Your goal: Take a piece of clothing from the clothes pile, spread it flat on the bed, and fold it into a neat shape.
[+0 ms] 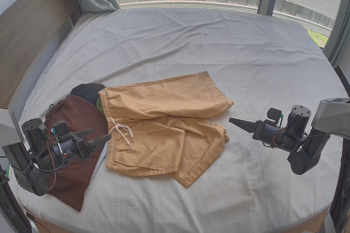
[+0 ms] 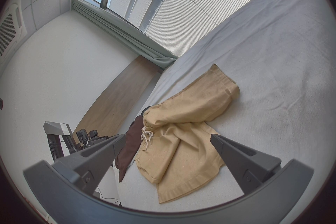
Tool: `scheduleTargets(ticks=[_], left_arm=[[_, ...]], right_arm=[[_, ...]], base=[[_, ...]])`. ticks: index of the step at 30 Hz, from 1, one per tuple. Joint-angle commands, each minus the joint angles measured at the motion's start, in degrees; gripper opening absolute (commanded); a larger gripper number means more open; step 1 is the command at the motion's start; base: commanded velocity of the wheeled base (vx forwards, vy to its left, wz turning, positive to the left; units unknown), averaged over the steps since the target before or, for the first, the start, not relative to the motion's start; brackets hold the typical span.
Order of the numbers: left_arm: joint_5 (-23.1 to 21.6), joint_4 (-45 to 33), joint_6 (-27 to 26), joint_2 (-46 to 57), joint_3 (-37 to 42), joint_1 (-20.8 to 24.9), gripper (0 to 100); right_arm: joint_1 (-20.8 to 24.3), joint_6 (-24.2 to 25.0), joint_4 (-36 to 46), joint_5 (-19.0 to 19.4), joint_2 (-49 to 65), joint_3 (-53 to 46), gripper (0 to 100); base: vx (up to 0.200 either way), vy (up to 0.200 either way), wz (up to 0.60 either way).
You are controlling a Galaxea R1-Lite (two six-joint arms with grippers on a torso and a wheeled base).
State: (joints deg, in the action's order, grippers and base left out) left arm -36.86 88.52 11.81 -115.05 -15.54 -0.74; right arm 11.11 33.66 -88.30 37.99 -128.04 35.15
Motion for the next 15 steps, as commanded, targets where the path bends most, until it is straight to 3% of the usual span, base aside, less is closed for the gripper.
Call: scheduleTargets(ticks=[1,15], left_arm=[[0.0,0.1,-2.0,-1.9,0.1,0.1,100],[0.0,0.1,-2.8,-2.3,-0.2,0.0,100]], right_arm=[[0.7,0.0,0.0,0.0,-3.6,0.4,100],[1.6,0.1,0.1,-2.6,-9.6,1.8,100]], base=[[0.0,0.0,0.0],[0.0,0.0,0.0]])
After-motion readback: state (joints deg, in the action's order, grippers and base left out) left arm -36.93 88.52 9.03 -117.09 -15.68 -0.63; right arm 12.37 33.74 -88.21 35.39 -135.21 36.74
